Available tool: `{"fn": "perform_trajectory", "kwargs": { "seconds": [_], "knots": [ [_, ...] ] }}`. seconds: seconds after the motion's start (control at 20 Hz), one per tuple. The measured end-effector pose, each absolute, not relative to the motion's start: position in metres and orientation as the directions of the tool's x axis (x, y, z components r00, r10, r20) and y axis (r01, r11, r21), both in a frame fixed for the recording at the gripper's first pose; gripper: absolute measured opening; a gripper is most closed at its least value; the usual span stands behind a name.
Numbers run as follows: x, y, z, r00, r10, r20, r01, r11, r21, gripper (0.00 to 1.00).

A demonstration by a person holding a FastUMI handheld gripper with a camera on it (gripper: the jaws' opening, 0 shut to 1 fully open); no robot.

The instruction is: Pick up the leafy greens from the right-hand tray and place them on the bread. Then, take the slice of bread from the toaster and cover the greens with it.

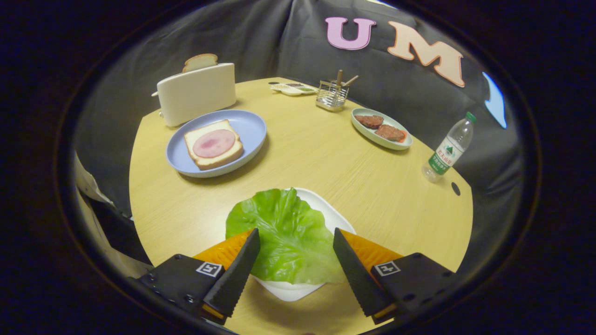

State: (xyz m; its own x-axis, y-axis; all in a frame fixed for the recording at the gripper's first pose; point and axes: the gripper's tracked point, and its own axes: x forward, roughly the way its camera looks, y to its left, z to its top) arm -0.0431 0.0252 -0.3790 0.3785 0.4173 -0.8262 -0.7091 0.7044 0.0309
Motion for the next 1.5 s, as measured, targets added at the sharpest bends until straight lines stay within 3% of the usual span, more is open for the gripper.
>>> {"fn": "perform_trajectory", "kwargs": {
  "seconds": [0.45,0.85,1.0,1.1,1.5],
  "knots": [
    [-0.053,0.028,-0.397,0.286,0.396,-0.873,-0.692,0.715,0.098,0.98],
    [-0.053,0.029,-0.399,0.285,0.379,-0.880,-0.623,0.771,0.131,0.32],
    [-0.051,0.031,-0.398,0.293,0.371,-0.881,-0.609,0.783,0.127,0.32],
    [-0.051,0.030,-0.399,0.298,0.364,-0.882,-0.595,0.794,0.127,0.10],
    [-0.042,0.038,-0.372,0.362,0.346,-0.865,-0.595,0.801,0.071,0.03]
  ]
}}
